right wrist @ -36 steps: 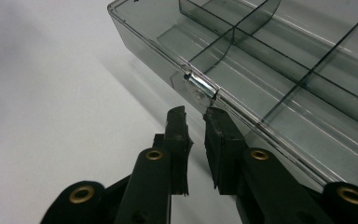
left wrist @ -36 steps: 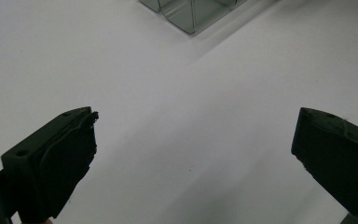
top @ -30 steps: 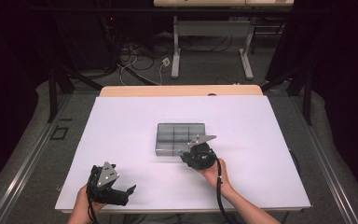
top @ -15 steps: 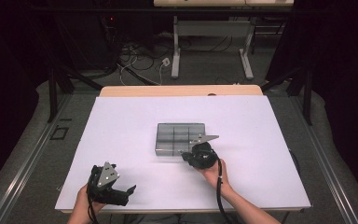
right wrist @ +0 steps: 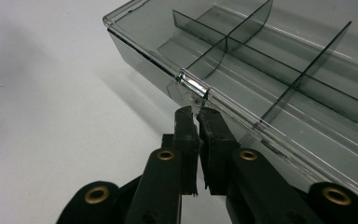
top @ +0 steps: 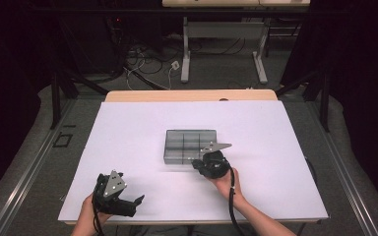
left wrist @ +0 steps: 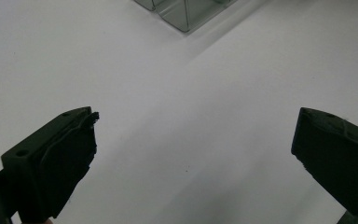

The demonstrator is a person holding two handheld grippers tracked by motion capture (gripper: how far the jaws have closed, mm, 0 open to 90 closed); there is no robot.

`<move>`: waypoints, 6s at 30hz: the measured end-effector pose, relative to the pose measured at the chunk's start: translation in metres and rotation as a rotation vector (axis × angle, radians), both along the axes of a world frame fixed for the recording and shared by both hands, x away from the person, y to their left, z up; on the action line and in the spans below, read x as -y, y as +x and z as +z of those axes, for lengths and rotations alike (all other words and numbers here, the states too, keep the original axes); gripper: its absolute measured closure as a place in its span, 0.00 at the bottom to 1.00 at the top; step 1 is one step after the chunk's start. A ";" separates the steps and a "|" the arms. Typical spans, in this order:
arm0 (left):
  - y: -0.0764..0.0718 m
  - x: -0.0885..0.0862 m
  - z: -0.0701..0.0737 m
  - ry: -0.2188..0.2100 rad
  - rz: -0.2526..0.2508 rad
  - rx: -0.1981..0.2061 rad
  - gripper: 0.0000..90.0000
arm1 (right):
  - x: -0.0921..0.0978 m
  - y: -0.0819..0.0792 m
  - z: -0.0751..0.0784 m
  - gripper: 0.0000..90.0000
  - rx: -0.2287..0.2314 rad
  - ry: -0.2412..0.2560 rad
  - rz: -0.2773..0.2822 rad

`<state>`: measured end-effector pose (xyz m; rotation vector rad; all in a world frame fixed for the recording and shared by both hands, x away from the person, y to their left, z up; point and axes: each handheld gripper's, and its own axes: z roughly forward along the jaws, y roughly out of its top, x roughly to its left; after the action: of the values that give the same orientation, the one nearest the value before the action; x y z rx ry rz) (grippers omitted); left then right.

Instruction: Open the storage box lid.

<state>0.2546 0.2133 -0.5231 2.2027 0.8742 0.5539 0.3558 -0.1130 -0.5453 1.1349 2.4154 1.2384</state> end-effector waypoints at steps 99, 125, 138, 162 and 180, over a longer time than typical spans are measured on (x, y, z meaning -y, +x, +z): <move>0.092 0.090 -0.001 -0.014 0.029 0.109 0.69 | 0.061 0.000 0.038 0.81 0.030 -0.165 -0.070; 0.091 0.089 0.004 -0.026 0.025 0.170 0.70 | 0.058 0.007 0.040 0.81 0.153 -0.170 -0.084; 0.094 0.088 0.006 -0.066 0.038 0.209 0.71 | 0.060 0.009 0.045 0.81 0.179 -0.154 -0.098; 0.118 0.095 0.036 -0.053 0.066 0.204 0.75 | 0.055 0.035 0.065 0.81 0.205 -0.152 -0.131; 0.157 0.099 0.033 -0.049 0.148 0.181 0.75 | 0.046 0.078 0.072 0.82 0.174 -0.132 -0.235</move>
<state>0.4120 0.1146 -0.4903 2.0188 0.9480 0.7816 0.4339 -0.1592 -0.4734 1.1794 2.1320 1.0426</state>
